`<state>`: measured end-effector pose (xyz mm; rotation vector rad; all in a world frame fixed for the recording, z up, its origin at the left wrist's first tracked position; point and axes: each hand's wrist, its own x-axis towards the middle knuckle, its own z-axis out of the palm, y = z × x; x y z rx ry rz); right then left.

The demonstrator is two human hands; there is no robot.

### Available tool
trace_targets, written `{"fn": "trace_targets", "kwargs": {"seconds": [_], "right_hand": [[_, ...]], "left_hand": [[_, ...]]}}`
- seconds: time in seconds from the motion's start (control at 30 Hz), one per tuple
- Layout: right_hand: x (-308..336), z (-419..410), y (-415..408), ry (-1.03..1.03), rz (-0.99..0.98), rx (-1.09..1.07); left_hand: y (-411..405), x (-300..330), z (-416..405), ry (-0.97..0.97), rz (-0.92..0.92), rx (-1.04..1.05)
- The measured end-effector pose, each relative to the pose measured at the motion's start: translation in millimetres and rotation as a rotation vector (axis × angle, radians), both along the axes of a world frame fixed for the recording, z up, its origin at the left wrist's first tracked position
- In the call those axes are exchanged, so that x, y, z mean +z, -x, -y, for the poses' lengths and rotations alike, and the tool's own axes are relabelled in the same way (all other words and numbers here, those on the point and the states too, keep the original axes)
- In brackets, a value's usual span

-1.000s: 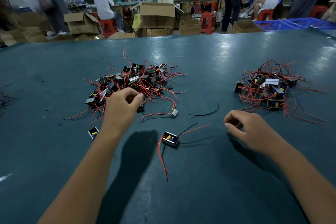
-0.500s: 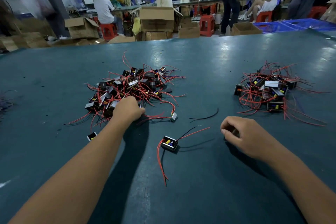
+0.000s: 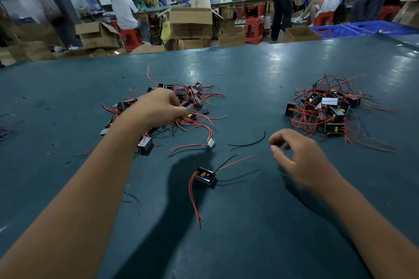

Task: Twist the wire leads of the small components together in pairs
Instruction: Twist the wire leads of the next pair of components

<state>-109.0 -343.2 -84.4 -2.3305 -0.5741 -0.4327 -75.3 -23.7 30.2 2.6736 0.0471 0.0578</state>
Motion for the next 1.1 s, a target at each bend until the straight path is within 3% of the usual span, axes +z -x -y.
{"fn": "trace_targets", "kwargs": {"seconds": [0.1, 0.2, 0.33, 0.57, 0.77, 0.97, 1.1], "right_hand": [[9, -6, 5, -0.081, 0.227, -0.035], [19, -9, 10, 0.042, 0.355, 0.045], [20, -10, 14, 0.175, 0.288, 0.051], [24, 1, 9, 0.095, 0.164, 0.108], [24, 9, 2, -0.027, 0.248, -0.04], [28, 7, 5, -0.376, -0.022, -0.09], [36, 15, 7, -0.254, -0.27, 0.153]], "left_hand": [[17, -7, 50, 0.234, -0.044, -0.229], [27, -22, 92, 0.411, -0.133, -0.345], [31, -36, 116, 0.585, -0.134, -0.338], [37, -42, 106, 0.803, -0.209, -0.263], [53, -53, 127, 0.977, -0.268, -0.17], [81, -79, 164, 1.311, -0.388, -0.137], [85, -96, 176, 1.383, -0.322, -0.076]]}}
